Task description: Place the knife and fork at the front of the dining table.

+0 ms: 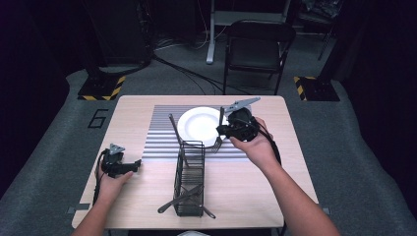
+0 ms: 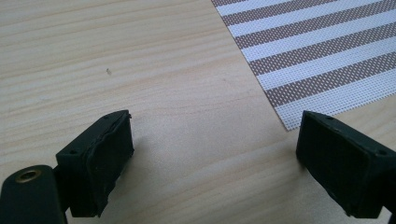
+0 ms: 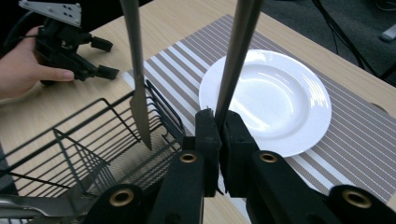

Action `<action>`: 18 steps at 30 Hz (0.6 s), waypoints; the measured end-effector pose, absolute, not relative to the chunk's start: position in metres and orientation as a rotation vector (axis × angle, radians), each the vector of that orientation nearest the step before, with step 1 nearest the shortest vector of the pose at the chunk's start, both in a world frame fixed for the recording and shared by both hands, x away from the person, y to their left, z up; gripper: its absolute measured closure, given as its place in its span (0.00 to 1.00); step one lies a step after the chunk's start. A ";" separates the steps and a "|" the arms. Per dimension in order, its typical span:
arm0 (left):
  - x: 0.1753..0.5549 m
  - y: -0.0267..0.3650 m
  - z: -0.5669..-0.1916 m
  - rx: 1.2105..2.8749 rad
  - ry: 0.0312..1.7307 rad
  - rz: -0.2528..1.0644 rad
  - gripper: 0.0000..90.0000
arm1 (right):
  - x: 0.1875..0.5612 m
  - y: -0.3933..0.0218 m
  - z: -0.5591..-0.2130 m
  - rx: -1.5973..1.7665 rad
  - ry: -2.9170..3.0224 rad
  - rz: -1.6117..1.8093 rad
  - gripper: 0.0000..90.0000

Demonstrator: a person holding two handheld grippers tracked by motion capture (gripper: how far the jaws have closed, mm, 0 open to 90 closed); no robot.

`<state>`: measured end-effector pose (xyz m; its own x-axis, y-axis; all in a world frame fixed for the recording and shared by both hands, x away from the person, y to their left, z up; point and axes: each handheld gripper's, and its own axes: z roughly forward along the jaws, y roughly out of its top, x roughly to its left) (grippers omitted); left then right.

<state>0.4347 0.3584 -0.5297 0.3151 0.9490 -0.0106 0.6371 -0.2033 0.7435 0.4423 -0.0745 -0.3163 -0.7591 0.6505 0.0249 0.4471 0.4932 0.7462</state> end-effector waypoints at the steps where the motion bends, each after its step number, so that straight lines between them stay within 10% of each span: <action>1: 0.435 0.359 -0.529 1.936 1.400 0.605 0.12 | 0.443 -0.076 -0.318 0.938 2.474 1.121 0.97; 18: 0.435 0.359 -0.529 1.940 1.401 0.603 0.12 | 0.457 -0.097 -0.348 1.036 2.436 1.077 0.97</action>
<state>0.4346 0.3588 -0.5290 0.3199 0.9474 -0.0124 0.6425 -0.2073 0.7377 0.4573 -0.0966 -0.3479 -0.7023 0.7112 0.0294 0.5003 0.4638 0.7312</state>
